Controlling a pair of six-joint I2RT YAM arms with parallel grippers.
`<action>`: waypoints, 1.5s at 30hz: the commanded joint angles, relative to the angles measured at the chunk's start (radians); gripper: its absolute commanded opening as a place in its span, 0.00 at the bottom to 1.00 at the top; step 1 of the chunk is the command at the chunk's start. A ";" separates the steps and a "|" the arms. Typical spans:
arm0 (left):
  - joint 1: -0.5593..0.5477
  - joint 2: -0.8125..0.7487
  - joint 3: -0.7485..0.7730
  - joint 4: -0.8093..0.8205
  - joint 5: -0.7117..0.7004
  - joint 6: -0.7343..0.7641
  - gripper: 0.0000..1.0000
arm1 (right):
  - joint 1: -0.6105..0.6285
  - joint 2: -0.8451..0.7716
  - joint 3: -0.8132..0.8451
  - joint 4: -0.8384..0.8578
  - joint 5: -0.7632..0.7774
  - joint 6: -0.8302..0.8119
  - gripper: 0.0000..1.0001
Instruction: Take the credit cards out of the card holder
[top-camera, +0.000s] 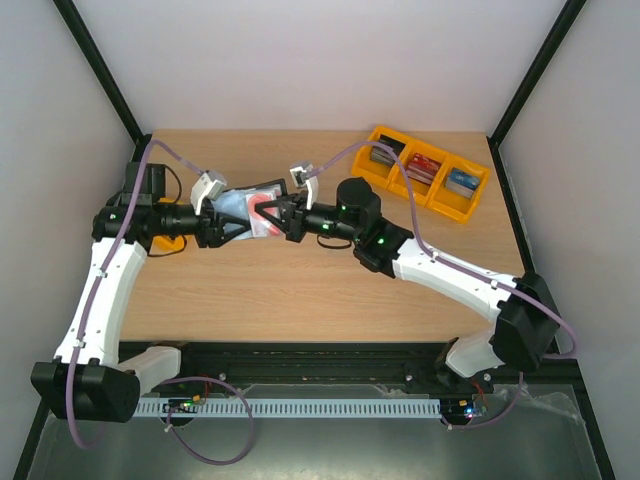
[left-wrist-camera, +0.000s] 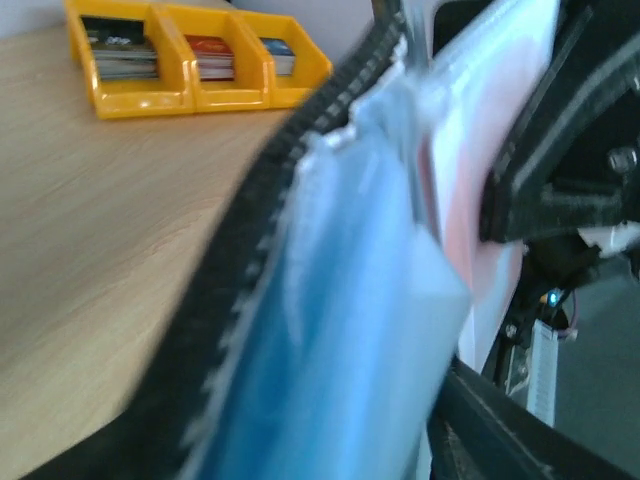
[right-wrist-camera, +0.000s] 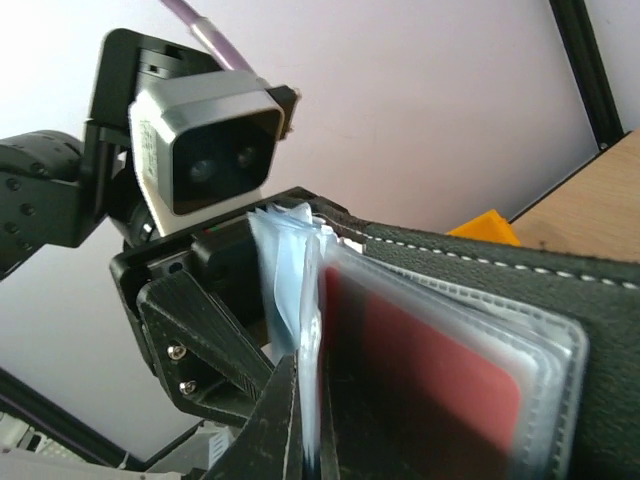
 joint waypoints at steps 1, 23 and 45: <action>-0.014 -0.010 0.015 -0.087 0.161 0.114 0.62 | 0.008 -0.023 0.045 -0.040 0.005 -0.048 0.02; 0.029 -0.004 0.045 -0.216 0.312 0.275 0.90 | 0.008 -0.031 0.054 -0.074 -0.030 -0.102 0.02; 0.015 -0.006 -0.059 0.076 0.251 -0.049 0.02 | 0.015 0.027 0.046 0.117 -0.129 0.036 0.02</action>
